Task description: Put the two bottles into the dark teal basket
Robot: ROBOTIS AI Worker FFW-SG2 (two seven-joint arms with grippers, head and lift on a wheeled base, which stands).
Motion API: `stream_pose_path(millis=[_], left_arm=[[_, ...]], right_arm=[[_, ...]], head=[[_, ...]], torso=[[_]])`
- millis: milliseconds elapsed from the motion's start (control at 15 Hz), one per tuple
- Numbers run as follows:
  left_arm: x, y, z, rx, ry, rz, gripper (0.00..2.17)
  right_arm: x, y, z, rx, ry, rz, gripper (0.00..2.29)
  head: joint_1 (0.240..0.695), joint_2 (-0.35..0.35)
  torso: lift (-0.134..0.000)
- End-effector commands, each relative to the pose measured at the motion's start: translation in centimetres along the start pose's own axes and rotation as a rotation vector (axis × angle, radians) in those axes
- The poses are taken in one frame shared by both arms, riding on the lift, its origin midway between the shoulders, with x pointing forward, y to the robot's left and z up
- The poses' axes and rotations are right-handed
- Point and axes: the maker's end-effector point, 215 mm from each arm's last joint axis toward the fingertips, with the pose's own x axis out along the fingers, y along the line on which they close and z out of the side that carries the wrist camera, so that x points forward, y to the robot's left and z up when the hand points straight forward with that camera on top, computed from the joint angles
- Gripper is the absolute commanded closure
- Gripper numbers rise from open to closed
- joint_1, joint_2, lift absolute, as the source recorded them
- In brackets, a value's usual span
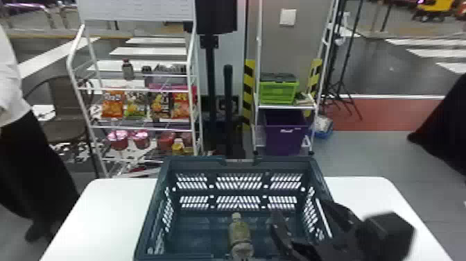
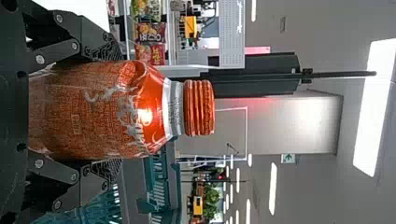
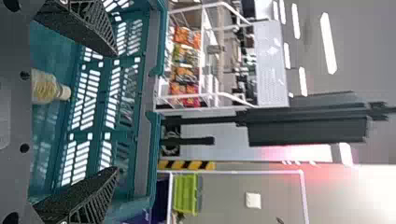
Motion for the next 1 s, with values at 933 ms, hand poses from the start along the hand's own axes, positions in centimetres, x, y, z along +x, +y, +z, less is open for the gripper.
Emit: stream_pose_path(millis=[933], left_arm=[[6.1,5.9,7.0,0.05,0.096,0.05,2.15]], right_arm=[[-19.9,-2.9,-6.6,0.122,-0.288,-0.153,0.01]], head=[[0.499,0.0]], torso=[[0.0]])
